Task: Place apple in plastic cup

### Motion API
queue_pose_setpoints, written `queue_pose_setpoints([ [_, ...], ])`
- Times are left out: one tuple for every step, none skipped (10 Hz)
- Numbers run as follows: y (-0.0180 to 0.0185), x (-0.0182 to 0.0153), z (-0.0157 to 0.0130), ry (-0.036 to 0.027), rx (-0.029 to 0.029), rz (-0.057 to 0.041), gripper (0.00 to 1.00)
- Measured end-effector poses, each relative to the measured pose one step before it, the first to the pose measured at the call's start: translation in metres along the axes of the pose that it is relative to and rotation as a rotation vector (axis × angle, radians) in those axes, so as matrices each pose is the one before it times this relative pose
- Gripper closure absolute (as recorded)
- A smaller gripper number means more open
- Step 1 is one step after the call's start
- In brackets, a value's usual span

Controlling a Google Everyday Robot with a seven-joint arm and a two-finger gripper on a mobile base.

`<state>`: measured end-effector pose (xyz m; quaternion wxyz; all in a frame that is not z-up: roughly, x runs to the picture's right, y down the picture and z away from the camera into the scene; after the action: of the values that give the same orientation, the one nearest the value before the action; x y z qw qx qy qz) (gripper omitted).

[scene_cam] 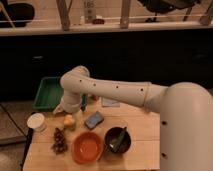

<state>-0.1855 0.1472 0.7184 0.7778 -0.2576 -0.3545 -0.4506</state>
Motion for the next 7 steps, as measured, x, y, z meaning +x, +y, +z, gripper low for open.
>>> queue_pose_setpoints([
  [0.00108, 0.0, -0.00233, 0.0037, 0.0011, 0.00003, 0.2],
  [-0.0002, -0.00016, -0.00157, 0.00117, 0.00136, -0.0017, 0.2],
  [0.00028, 0.00101, -0.00205, 0.00005, 0.00146, -0.00486, 0.2],
  [0.00043, 0.00081, -0.00117, -0.0002, 0.00221, -0.00362, 0.2],
  [-0.00032, 0.0008, -0.0004, -0.00092, 0.00232, -0.00526, 0.2],
  [-0.00078, 0.00152, -0.00053, -0.00167, 0.00371, -0.00887, 0.2],
  [-0.00018, 0.00173, -0.00035, -0.00216, 0.00285, -0.00817, 0.2],
])
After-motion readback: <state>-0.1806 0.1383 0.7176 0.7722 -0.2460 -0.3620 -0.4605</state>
